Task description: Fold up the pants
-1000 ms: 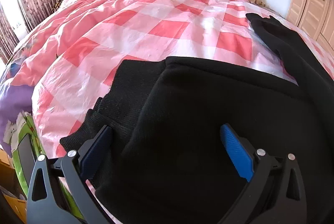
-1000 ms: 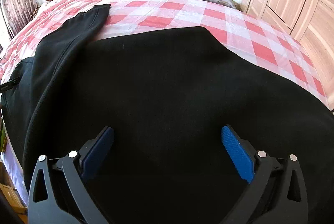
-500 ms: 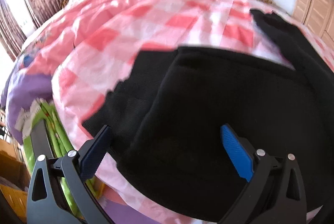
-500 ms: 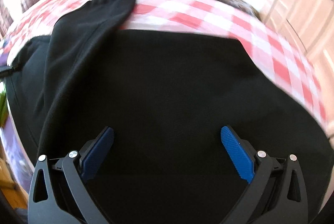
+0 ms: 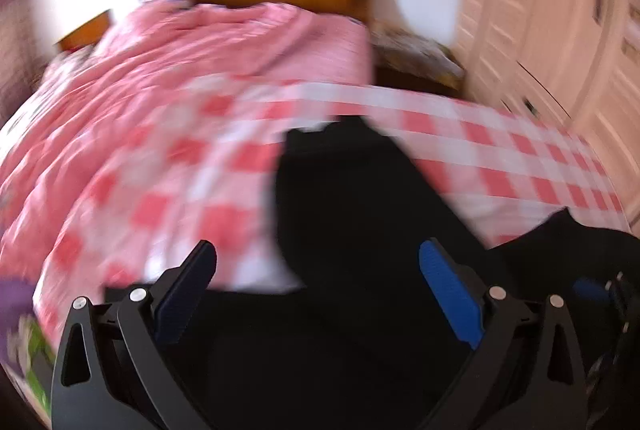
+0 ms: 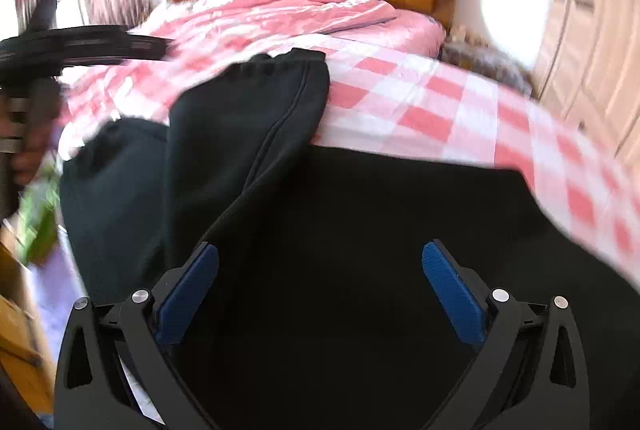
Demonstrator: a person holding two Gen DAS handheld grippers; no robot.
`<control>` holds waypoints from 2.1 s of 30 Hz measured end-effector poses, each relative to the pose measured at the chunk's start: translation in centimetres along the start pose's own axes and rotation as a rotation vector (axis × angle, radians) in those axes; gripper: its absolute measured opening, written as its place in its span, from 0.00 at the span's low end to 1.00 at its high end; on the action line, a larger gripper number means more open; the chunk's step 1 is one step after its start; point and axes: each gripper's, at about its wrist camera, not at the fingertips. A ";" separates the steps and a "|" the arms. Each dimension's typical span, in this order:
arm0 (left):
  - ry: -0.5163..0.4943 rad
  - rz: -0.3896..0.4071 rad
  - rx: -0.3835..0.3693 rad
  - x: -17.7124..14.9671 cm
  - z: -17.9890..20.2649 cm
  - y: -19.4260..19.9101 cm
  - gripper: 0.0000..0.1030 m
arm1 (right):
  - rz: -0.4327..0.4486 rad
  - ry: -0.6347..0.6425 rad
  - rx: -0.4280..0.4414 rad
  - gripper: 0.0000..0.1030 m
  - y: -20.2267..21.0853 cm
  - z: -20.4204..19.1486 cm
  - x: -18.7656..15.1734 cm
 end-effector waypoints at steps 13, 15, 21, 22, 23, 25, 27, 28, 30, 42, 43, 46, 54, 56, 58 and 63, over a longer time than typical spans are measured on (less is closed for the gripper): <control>-0.073 -0.315 0.085 6.7 9.7 -15.8 0.69 | 0.030 -0.132 -0.015 0.96 1.8 5.9 -1.9; -0.058 -0.322 0.087 6.7 9.6 -16.6 0.62 | 0.027 -0.144 -0.005 0.96 1.6 6.3 -2.0; -0.101 -0.276 0.129 6.6 10.0 -16.4 0.11 | 0.028 -0.185 0.016 0.96 1.6 7.1 -2.2; -0.106 -0.268 0.128 6.5 9.9 -16.2 0.09 | 0.026 -0.187 0.016 0.96 1.6 7.1 -2.3; -0.108 -0.251 0.116 6.4 9.7 -15.7 0.08 | 0.024 -0.189 0.016 0.96 1.5 7.2 -2.3; -0.101 -0.196 0.112 6.2 9.0 -14.3 0.07 | 0.023 -0.190 0.018 0.96 1.5 7.3 -2.3; -0.057 -0.114 0.106 5.8 7.3 -11.2 0.07 | 0.023 -0.189 0.024 0.96 1.5 7.3 -2.3; -0.034 -0.078 0.099 5.4 6.4 -9.5 0.07 | 0.024 -0.192 0.026 0.96 1.5 7.4 -2.3; 0.019 0.003 0.084 4.3 3.8 -5.1 0.07 | 0.022 -0.204 0.030 0.96 1.4 7.7 -2.3; 0.312 0.031 0.047 -12.8 -11.0 8.4 0.07 | 0.014 -0.174 -0.029 0.96 1.0 6.9 -2.3; 0.358 -0.003 0.041 -15.1 -12.1 7.3 0.08 | 0.009 -0.170 -0.042 0.96 0.9 6.8 -2.3; 0.451 -0.061 -0.026 -19.8 -13.6 4.4 0.08 | -0.012 -0.141 -0.074 0.96 0.6 6.2 -2.4; 0.512 0.015 -0.095 -22.3 -14.7 4.3 0.13 | -0.049 -0.101 -0.113 0.96 -0.5 5.5 -2.5; 0.524 0.032 -0.128 -22.6 -14.9 4.4 0.25 | -0.055 -0.107 -0.113 0.96 -0.6 5.7 -2.5; 0.557 0.057 -0.202 -22.8 -15.5 4.4 0.33 | -0.061 -0.105 -0.117 0.96 -0.8 5.6 -2.5; 0.648 0.113 -0.291 -22.9 -16.5 4.3 0.40 | -0.052 -0.088 -0.122 0.96 -0.6 5.3 -2.6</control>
Point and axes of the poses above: each gripper's, at about its wrist camera, not at the fingertips, and y roughly against the way its jaws point, z to its right, x to its top, and after that the axes turned 6 degrees about -y, right-handed
